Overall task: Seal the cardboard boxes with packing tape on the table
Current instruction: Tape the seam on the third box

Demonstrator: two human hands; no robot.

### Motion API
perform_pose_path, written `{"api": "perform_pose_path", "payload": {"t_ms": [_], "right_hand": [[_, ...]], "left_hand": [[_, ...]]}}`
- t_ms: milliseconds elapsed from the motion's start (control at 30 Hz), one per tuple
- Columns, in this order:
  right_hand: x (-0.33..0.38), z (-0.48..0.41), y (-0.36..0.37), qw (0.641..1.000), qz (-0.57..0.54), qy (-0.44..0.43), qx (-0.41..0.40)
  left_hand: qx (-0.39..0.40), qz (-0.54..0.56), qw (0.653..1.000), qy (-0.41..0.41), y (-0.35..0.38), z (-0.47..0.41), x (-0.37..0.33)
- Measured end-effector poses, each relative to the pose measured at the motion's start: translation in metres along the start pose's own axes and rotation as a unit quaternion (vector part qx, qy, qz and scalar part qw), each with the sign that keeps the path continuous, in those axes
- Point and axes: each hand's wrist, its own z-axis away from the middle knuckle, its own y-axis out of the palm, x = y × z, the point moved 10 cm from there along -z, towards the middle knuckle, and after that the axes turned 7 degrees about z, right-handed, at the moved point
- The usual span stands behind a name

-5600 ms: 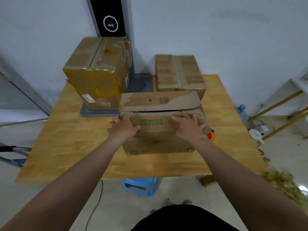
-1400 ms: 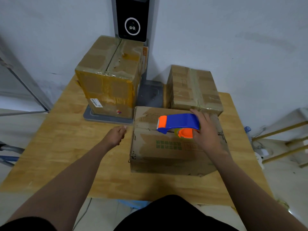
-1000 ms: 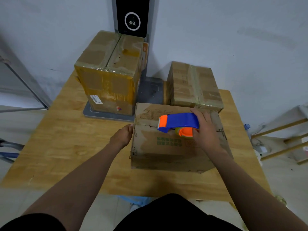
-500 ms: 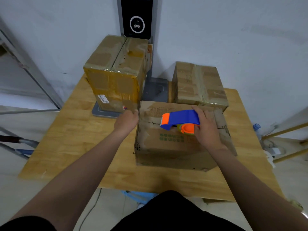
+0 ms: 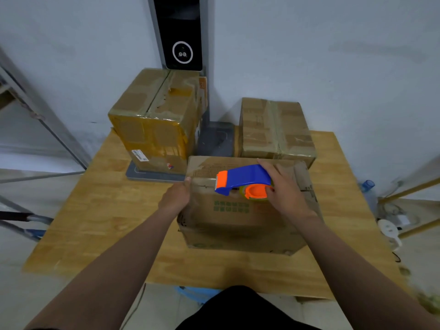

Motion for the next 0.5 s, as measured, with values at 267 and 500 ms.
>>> {"api": "perform_pose_path", "payload": {"t_ms": [267,500], "right_hand": [[-0.036,-0.006,-0.04,0.999,0.044,-0.003,-0.019],[-0.092,0.025,-0.056,0.998,0.052,0.007,-0.02]], "left_hand": [[-0.003,0.004,0.999,-0.035,-0.002,-0.005,0.007],[-0.011,-0.001,0.998,-0.055,0.007,-0.001,-0.006]]}}
